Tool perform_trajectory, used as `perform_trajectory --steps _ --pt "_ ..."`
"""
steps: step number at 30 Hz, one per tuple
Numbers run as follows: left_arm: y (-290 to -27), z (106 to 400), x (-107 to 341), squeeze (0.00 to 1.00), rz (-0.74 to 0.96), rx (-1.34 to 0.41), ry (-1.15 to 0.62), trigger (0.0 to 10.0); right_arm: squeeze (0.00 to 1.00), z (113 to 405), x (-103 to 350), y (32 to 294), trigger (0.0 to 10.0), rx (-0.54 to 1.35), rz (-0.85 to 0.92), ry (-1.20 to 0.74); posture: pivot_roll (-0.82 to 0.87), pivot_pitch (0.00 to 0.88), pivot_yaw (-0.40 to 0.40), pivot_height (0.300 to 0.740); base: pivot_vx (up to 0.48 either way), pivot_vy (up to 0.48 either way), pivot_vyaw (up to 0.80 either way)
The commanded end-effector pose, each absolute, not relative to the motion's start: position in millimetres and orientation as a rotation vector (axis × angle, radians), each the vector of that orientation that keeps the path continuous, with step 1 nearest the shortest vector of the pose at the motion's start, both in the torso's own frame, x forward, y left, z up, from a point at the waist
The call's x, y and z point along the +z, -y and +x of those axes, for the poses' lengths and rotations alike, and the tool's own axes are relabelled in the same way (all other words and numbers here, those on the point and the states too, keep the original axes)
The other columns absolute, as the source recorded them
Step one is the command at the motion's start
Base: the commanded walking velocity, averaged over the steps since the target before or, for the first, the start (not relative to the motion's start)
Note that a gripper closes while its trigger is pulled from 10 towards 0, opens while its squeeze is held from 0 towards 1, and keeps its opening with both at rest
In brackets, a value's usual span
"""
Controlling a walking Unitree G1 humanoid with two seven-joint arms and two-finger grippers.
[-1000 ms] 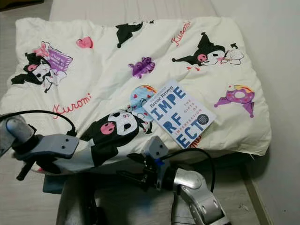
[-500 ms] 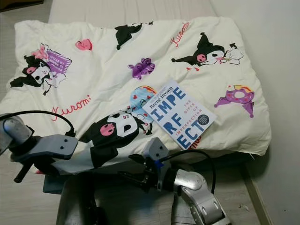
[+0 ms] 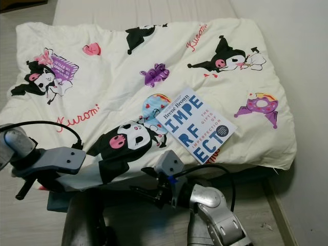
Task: Clean up the room
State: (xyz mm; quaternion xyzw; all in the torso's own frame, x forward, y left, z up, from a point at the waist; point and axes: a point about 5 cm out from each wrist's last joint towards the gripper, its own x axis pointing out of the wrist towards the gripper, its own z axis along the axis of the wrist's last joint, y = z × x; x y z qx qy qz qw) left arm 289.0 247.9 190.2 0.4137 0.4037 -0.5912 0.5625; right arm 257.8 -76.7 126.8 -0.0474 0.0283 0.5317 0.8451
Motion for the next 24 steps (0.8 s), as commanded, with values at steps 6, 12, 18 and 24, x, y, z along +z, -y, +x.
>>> perform_trajectory --steps 6,12,18,24 --pt "-242.6 264.2 170.9 0.0 0.781 -1.569 -1.077 0.0 0.0 252.4 118.5 73.2 10.0 1.145 -0.105 -0.086 0.03 0.396 0.008 0.527 0.0 0.0 0.0" --pt "-244.8 270.2 168.6 0.0 0.84 -1.532 -1.066 0.0 0.0 252.9 118.2 73.6 10.0 1.145 -0.112 -0.085 0.03 0.396 0.007 0.527 0.0 0.0 0.0" --pt "-248.6 279.9 165.7 0.68 0.936 -1.469 -1.049 10.0 0.0 253.3 118.2 73.7 10.0 1.144 -0.117 -0.084 0.03 0.395 0.005 0.527 0.0 0.0 0.0" --pt "-247.1 285.0 169.5 1.0 0.95 -1.407 -1.005 10.0 0.0 254.1 118.4 73.2 10.0 1.144 -0.118 -0.082 0.04 0.393 0.005 0.527 0.0 0.0 0.0"
